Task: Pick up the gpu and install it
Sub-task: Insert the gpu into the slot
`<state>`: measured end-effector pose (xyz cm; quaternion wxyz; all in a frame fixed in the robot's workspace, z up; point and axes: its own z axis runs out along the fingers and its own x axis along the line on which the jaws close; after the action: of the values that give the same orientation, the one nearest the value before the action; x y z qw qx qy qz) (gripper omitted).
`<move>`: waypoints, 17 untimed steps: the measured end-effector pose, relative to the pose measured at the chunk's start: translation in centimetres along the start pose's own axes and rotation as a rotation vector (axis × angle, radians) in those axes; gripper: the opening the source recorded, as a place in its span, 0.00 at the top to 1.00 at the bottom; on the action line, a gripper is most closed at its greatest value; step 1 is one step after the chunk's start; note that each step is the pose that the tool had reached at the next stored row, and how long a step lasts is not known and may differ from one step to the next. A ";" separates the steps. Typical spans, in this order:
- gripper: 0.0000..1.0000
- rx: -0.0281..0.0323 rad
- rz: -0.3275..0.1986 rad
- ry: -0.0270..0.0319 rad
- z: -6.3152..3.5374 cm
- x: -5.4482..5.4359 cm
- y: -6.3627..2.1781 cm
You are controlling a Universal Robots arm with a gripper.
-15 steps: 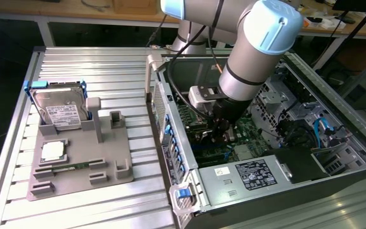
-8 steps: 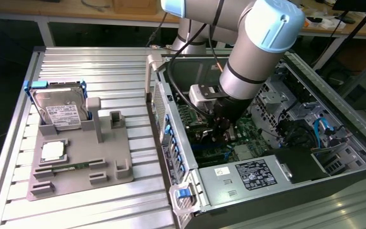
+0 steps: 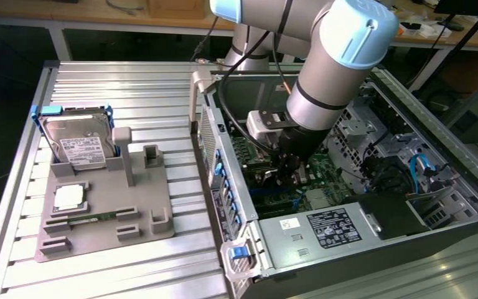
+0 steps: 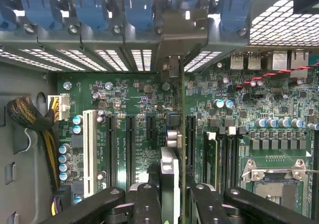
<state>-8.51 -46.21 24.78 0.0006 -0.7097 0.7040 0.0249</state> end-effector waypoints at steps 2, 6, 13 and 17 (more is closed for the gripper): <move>0.72 0.0000 0.001 0.0001 0.00 0.0 0.01; 0.72 -0.0001 0.001 0.0002 0.07 0.0 0.00; 0.72 -0.0001 0.001 0.0002 0.23 0.0 0.00; 0.72 -0.0001 0.001 0.0001 0.37 0.0 0.00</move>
<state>-8.52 -46.21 24.41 0.0005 -0.7095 0.7043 0.0249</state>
